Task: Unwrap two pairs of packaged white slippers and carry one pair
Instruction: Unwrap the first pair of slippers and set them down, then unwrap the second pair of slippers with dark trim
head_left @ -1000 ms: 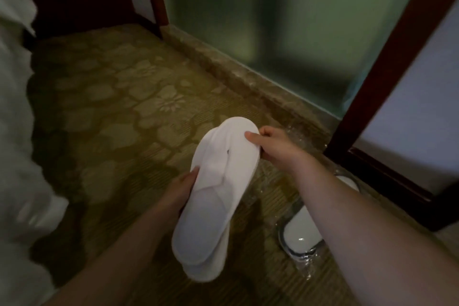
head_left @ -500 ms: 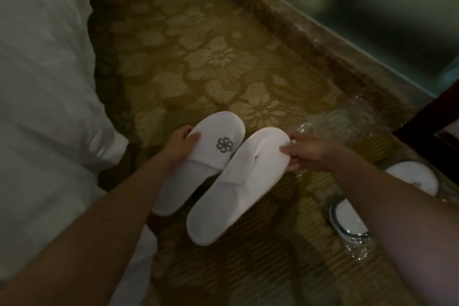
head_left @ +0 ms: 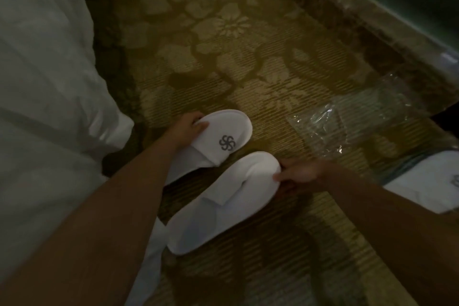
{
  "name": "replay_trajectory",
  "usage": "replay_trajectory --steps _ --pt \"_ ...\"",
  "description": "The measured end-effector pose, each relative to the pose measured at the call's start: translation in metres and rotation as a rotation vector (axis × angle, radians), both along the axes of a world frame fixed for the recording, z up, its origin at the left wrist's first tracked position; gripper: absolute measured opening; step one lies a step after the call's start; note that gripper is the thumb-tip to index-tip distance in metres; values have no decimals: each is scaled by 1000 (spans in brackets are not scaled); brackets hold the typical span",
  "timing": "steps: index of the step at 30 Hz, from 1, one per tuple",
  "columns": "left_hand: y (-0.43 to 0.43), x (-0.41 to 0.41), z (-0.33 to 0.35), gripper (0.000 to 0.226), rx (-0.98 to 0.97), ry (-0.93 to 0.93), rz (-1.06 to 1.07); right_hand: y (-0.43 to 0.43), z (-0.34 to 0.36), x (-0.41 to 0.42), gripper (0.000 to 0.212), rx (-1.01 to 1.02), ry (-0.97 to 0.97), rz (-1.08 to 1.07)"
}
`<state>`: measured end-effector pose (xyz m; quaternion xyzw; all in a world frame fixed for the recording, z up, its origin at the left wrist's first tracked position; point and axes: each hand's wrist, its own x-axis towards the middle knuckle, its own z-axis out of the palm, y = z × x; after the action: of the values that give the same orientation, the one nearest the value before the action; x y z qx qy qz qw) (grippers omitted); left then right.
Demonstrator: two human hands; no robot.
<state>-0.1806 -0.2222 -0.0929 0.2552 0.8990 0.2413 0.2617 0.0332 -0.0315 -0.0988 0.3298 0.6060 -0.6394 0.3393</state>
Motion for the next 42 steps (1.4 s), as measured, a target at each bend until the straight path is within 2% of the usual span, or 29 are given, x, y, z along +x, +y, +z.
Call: replay_trajectory --steps 7,11,14,19,22,23,27,30,32,35,42 --pt "3 -3 -25 49 -98 179 5 -8 -18 -3 46 9 28 -80" --pt "0 4 -43 57 -212 185 -51 -13 -23 -6 45 -10 43 -127" --pt "-2 11 -49 61 -226 189 -58 -19 -25 -8 48 26 53 -154" --pt "0 16 -47 65 -260 198 -80 -21 -25 -18 53 313 39 17" --pt "3 22 -42 70 -288 202 -86 -25 -23 -20 51 730 62 321" --pt "6 25 -38 72 -291 210 -101 -26 -23 -20 52 824 75 363" --pt "22 34 -20 68 -273 281 -225 -24 -13 -18 47 952 95 477" --pt "38 44 1 61 -254 238 -300 -11 3 -16 41 984 129 541" --pt "50 54 17 55 -231 157 -359 4 22 -13 37 958 139 479" --pt "69 70 34 39 -155 157 -468 29 48 0 34 908 162 383" --pt "144 121 84 36 -225 118 -700 94 84 60 25 788 158 161"
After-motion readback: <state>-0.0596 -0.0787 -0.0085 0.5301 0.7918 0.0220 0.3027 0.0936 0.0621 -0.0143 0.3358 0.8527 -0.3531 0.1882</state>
